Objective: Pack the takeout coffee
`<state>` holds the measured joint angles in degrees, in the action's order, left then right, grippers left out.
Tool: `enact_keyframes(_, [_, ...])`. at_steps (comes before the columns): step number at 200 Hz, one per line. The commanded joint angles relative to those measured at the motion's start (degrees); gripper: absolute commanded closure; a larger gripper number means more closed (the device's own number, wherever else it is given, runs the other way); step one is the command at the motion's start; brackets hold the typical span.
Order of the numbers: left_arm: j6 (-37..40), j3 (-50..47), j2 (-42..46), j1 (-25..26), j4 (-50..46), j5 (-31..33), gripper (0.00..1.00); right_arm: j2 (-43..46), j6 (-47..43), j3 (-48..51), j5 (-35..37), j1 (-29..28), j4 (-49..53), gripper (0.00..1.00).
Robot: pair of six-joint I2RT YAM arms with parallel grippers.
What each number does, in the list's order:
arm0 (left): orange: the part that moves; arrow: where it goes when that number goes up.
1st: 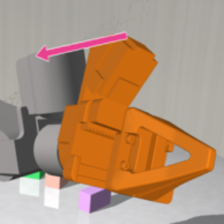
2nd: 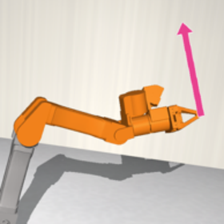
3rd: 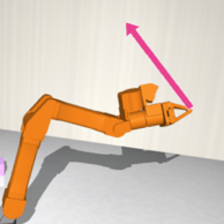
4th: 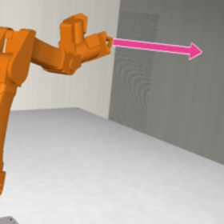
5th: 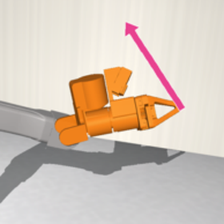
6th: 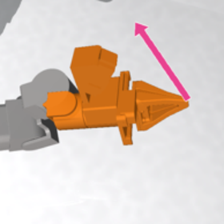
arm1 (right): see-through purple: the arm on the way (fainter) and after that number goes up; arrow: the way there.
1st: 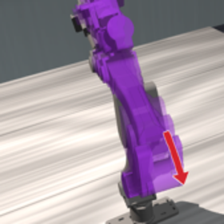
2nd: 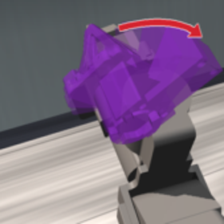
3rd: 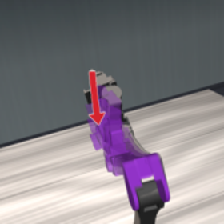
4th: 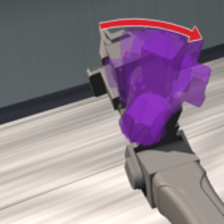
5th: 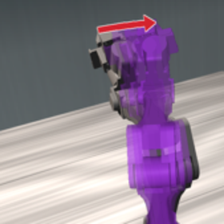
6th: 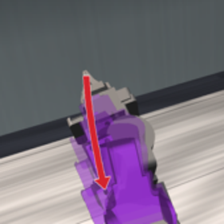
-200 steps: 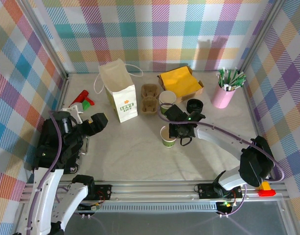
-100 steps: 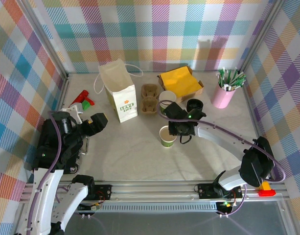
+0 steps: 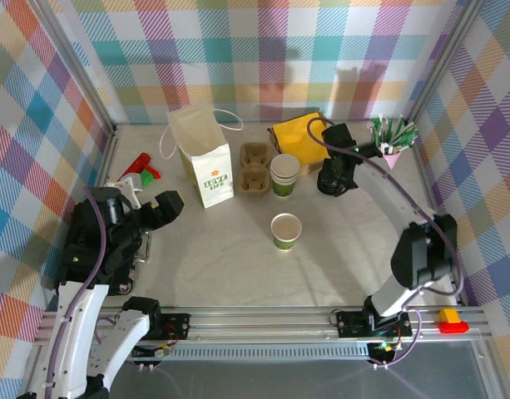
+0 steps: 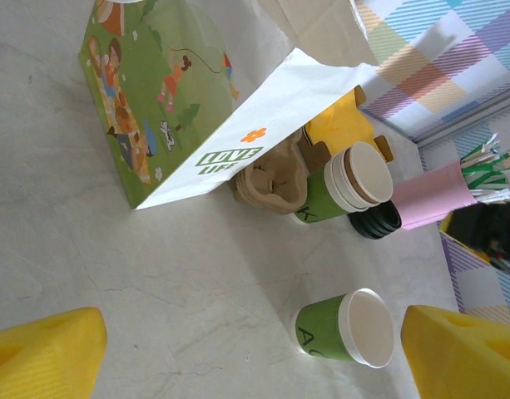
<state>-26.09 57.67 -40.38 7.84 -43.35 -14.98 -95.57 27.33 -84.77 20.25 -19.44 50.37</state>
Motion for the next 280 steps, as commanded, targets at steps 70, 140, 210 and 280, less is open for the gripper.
enact_keyframes(70, [0.2, 2.7, 0.0, 0.4, 0.1, -0.5, 0.09, -21.3, -4.0, -18.1, -7.1, 3.9, 2.3, 0.47])
enact_keyframes(140, [0.3, 2.6, 0.4, 0.5, -0.7, 0.0, 0.09, -29.8, -3.6, -24.6, -8.6, 4.8, 3.9, 0.48])
enact_keyframes(210, [0.2, 2.2, 0.8, 0.5, -0.8, 0.2, 0.09, -31.4, -3.6, -24.5, -7.9, 5.0, 4.0, 0.61])
enact_keyframes(280, [0.2, 2.1, 0.8, 0.5, -1.0, 0.2, 0.09, -31.8, -3.3, -24.2, -8.3, 5.1, 3.6, 0.68])
